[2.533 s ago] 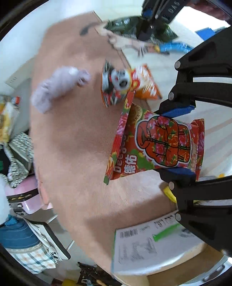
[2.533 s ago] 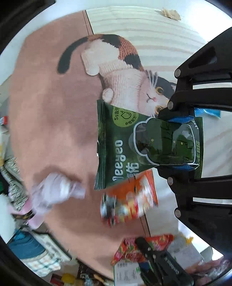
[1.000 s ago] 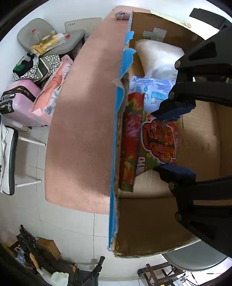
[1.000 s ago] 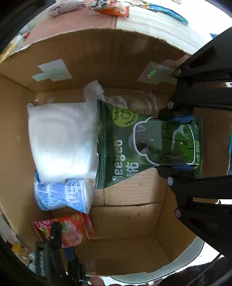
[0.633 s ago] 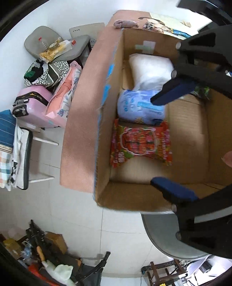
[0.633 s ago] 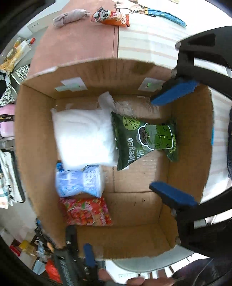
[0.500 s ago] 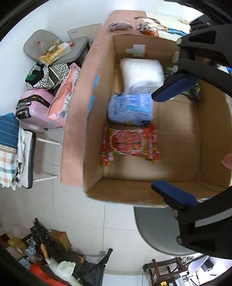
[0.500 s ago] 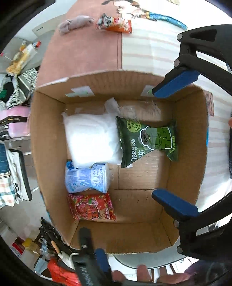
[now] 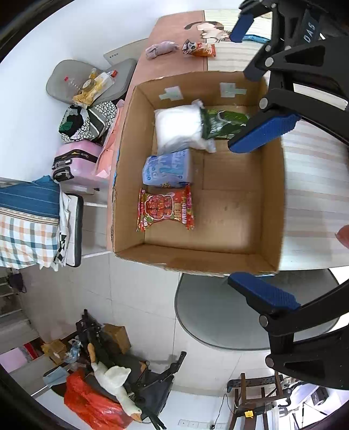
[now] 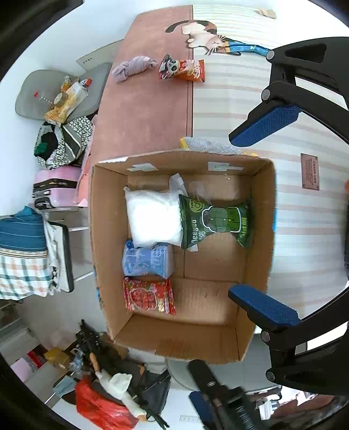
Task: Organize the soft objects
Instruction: 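Carry both packs into the box and release them, then grasp the lilac cloth with left tool while right tool grasps panda chip bag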
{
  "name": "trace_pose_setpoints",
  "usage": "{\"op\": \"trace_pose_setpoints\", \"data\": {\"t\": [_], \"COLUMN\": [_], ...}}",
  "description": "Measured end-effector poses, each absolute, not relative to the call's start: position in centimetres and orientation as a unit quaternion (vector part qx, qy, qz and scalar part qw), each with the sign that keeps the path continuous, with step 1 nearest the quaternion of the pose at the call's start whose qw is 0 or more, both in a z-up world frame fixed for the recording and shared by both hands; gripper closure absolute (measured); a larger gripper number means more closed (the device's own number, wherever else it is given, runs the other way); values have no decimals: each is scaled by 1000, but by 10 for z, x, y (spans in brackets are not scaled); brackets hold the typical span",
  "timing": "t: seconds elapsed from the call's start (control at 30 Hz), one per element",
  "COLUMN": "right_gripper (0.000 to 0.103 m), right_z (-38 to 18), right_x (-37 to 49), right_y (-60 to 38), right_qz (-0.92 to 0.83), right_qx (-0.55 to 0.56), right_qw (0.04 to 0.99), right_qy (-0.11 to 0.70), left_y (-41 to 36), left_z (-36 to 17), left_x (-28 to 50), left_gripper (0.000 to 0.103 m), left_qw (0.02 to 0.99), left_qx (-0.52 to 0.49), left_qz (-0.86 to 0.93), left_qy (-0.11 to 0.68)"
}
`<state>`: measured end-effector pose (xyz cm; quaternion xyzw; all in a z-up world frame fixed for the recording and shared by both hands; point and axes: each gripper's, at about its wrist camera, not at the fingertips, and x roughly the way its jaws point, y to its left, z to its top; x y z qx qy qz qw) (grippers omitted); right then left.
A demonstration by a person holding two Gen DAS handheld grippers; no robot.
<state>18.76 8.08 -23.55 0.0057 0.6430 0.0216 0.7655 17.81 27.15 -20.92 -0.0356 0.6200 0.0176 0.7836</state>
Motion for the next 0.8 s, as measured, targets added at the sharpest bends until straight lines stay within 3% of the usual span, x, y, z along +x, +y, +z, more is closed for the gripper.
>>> {"op": "trace_pose_setpoints", "data": {"t": [0.47,0.8], "right_gripper": [0,0], "right_z": [-174,-165], "right_x": [142,134], "right_y": [56,-63], "right_qz": [74,28], "right_qx": [48,54], "right_qw": [797,821], "right_qy": [597,568], "left_y": [240,131], "left_z": [-158,-134], "left_x": [126,157], "left_gripper": [12,12], "left_qw": [808,829], "left_qx": [-55,-23], "left_qz": [43,-24], "left_qy": [585,558]}}
